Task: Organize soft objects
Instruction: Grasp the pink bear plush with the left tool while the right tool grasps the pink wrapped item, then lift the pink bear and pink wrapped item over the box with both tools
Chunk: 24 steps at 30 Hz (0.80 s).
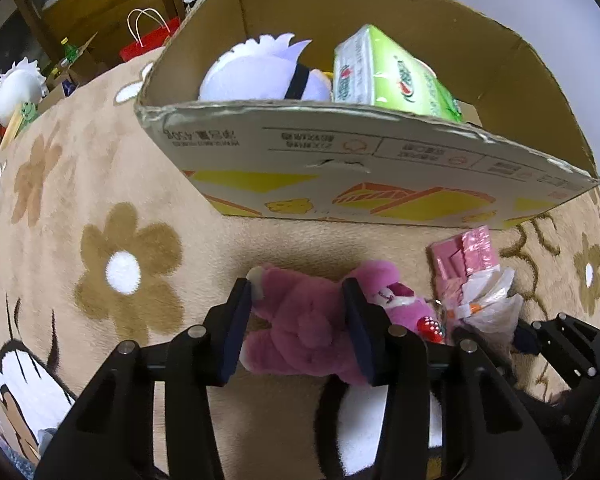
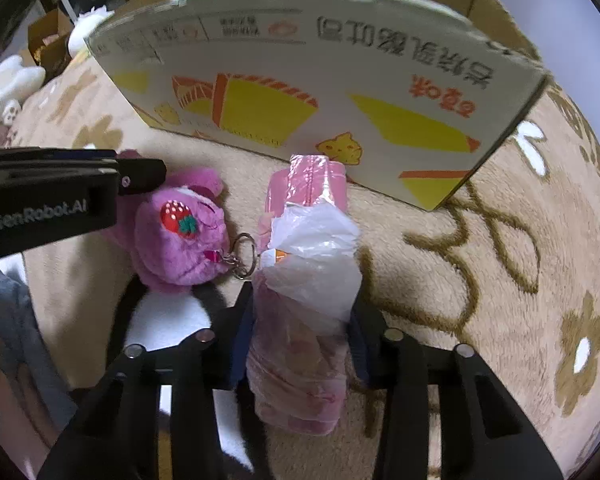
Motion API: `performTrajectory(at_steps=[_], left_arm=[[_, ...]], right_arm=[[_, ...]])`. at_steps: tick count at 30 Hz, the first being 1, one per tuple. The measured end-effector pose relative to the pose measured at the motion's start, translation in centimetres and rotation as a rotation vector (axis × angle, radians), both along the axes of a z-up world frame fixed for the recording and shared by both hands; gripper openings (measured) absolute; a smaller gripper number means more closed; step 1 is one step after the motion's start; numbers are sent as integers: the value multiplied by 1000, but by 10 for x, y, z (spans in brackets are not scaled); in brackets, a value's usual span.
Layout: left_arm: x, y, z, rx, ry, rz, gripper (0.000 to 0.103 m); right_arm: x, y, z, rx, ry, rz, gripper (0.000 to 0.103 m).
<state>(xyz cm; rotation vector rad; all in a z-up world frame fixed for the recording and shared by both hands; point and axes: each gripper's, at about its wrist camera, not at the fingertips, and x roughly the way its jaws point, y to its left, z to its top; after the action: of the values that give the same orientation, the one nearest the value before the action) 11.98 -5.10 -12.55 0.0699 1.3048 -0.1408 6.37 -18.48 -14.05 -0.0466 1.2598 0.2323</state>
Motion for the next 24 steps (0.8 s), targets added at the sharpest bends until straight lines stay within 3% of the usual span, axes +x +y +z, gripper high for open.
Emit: performTrajectory(at_steps=[1,4,9,16,24], left_arm=[[-1,-1,3,1,-5,-2,44],[-5,-6,8,5,-19,-9,44],[-13,-8,20,10,-51,-15,44],[-25,-5,37,4,-97,-1,44],[-38,1,76,-3,-224,16,44]], right_arm=[[-1,-4,4,25,-5,-5,21],[-1,-8,8,41,-2,-9,18],[-3,-14,10,53,-18,-24,17],[-12,-42,40,85,-104,-83,17],[-25,-51,74,113,-223,-136,17]])
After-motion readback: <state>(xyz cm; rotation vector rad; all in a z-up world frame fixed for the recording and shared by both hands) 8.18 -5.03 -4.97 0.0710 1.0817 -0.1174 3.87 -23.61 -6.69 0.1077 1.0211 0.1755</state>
